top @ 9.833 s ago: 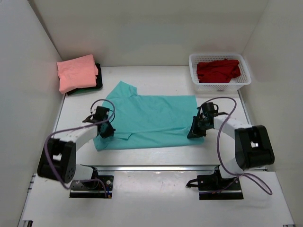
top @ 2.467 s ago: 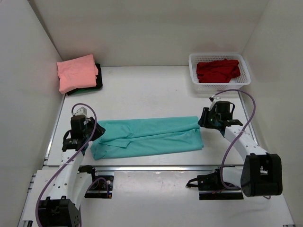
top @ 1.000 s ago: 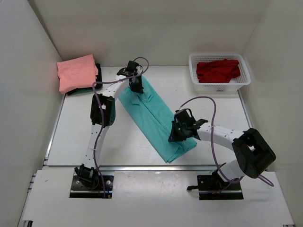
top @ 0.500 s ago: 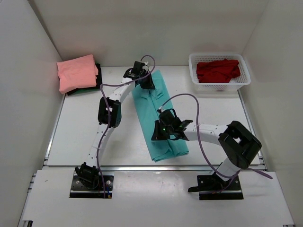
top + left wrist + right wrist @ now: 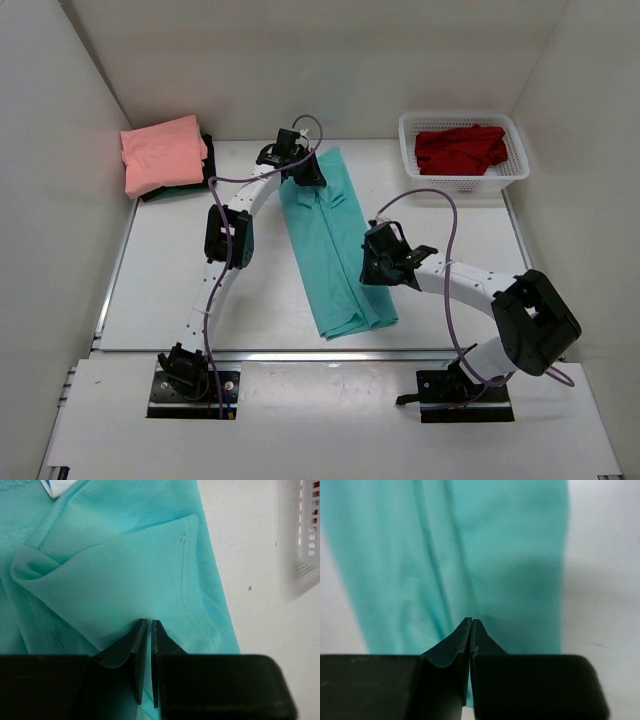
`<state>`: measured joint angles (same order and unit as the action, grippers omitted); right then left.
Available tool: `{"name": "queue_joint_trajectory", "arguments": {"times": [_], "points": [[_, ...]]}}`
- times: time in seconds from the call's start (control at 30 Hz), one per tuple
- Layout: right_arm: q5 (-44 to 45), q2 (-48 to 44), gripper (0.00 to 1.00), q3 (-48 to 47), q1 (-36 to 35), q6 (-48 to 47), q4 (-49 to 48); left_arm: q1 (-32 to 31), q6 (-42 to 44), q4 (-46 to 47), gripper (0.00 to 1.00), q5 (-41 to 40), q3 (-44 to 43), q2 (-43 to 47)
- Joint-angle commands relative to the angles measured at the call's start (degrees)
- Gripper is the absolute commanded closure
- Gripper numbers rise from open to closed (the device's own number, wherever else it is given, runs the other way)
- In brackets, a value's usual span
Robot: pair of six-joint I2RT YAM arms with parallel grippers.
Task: Fold and stack the t-shirts
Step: Rotate the tshirt 90 degrees
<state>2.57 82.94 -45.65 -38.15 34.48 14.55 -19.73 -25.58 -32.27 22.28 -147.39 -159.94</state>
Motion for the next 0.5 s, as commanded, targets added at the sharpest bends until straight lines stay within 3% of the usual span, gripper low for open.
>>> {"name": "queue_joint_trajectory", "arguments": {"times": [0.0, 0.27, 0.47], "points": [[0.87, 0.74, 1.00, 3.28, 0.36, 0.67, 3.64, 0.13, -0.26, 1.33, 0.80, 1.71, 0.26, 0.77], [-5.11, 3.02, 1.00, 7.24, -6.23, 7.35, -0.39, 0.13, -2.81, 2.74, 0.79, 5.05, -0.35, -0.11], [-4.51, 2.50, 1.00, 6.80, -6.24, 6.83, -0.13, -0.14, -2.90, 3.61, 0.79, 6.37, -1.14, 0.59]]}}
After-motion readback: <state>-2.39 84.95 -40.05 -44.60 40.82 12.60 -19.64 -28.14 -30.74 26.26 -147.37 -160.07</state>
